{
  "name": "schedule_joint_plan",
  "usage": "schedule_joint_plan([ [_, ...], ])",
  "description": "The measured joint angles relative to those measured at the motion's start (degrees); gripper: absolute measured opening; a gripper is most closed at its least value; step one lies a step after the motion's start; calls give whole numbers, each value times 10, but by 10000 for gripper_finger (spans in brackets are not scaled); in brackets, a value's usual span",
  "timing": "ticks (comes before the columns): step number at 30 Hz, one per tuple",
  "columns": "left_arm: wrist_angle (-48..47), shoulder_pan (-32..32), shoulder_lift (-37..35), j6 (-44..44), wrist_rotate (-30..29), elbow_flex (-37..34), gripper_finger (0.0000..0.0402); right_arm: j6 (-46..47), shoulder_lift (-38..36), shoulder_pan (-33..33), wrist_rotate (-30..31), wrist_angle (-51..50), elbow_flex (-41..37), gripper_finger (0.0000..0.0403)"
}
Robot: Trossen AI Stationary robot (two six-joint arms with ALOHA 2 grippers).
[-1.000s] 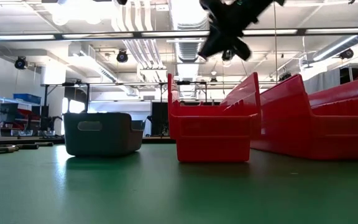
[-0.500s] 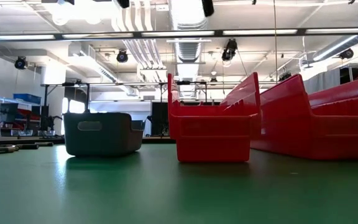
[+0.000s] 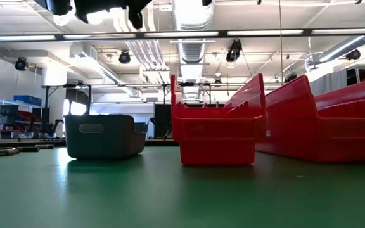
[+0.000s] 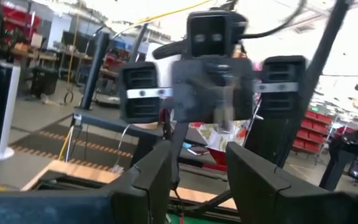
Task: Sort batteries
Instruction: Put the silver battery into the gray bin
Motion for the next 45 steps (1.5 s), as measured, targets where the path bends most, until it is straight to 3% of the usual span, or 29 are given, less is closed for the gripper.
schedule_joint_plan([
  [4, 2, 0, 21, -14, 4, 11, 143, -1, 0, -1, 1, 1, 0, 28],
  [10, 15, -3, 50, -21, 62, 32, 143, 0, 7, -5, 9, 2, 0, 28],
  [22, 18, -10, 68, -32, 41, 63, 137, -6, 7, -5, 41, -5, 0, 28],
  [37, 20, -15, 79, -37, 27, 63, 22, -6, 7, -5, 51, -10, 0, 28],
  [45, 39, -22, 87, -34, 13, 63, 58, -6, 7, -5, 51, -13, 0, 28],
])
